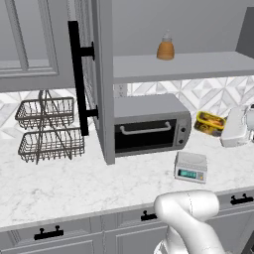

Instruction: Pick the canned food and place it on the digital scale for weighing, and close the cabinet.

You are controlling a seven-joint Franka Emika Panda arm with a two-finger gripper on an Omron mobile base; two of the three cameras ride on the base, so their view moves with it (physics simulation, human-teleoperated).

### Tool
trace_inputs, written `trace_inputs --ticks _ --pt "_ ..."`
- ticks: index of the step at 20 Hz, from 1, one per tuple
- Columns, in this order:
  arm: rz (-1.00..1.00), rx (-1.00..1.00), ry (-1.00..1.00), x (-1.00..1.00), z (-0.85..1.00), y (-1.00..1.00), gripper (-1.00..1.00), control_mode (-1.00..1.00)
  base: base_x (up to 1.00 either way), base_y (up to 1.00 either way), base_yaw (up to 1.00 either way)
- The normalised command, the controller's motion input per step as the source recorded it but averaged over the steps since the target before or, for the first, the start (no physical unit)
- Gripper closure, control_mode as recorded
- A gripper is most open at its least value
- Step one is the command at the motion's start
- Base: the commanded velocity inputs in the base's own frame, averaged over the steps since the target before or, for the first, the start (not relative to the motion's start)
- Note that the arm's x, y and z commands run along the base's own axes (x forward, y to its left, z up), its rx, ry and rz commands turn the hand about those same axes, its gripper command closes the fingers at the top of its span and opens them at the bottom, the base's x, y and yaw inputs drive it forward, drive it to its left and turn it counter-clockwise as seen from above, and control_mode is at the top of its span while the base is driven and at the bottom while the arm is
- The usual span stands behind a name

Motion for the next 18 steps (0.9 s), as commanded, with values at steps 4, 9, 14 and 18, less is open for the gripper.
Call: trace_inputs --ticks 4,9,14,18 --pt "0.08 -0.05 0.01 0.0 -0.46 0.02 1.0 -1.0 0.0 0.0 0.0" --pt "0.09 -0.03 0.03 0.0 -0.35 0.0 1.0 -1.0 0.0 0.0 0.0" --pt "0.07 0.0 0.09 0.05 -0.2 -0.02 1.0 -1.0 0.0 0.0 0.0" --pt "0.0 0.0 0.06 0.37 -0.27 0.0 1.0 -1.0 0.0 0.0 0.0"
